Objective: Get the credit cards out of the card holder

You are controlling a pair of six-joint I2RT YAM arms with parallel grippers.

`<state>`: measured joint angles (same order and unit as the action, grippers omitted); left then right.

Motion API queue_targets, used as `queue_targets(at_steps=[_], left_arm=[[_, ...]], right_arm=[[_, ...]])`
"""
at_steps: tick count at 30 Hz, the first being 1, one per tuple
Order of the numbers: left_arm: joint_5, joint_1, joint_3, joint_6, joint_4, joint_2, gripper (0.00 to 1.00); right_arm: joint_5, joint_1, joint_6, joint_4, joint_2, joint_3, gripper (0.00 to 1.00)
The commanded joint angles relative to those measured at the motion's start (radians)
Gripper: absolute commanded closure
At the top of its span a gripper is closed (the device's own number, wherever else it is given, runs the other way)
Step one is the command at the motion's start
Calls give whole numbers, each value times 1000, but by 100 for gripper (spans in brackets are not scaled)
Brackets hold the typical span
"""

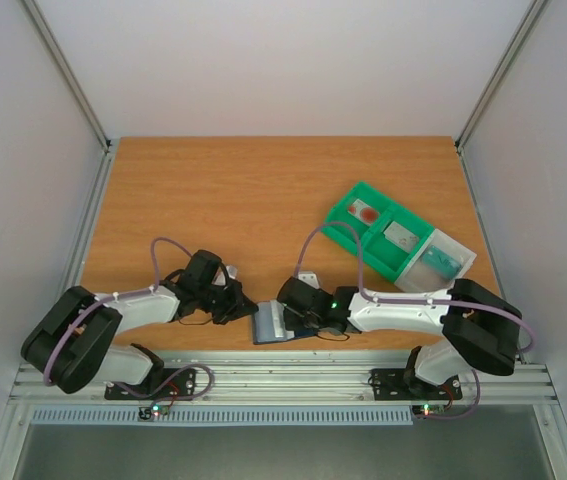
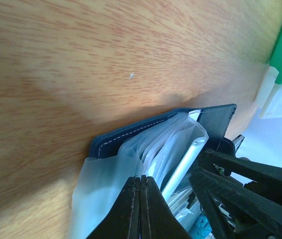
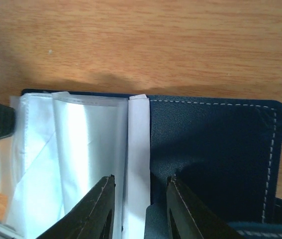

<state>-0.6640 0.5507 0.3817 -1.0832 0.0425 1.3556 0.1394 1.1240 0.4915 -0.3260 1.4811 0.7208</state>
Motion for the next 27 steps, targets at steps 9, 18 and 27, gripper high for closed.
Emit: queue_targets(at_steps=[9, 18, 27], left_arm=[[9, 6, 100, 42, -120, -75, 100], [1, 74, 174, 2, -99, -57, 100], [41, 195, 261, -49, -5, 85, 88]], right_arm=[[86, 3, -15, -73, -117, -61, 70], [81, 3, 29, 24, -112, -147, 73], [92, 3, 32, 42, -162, -185, 74]])
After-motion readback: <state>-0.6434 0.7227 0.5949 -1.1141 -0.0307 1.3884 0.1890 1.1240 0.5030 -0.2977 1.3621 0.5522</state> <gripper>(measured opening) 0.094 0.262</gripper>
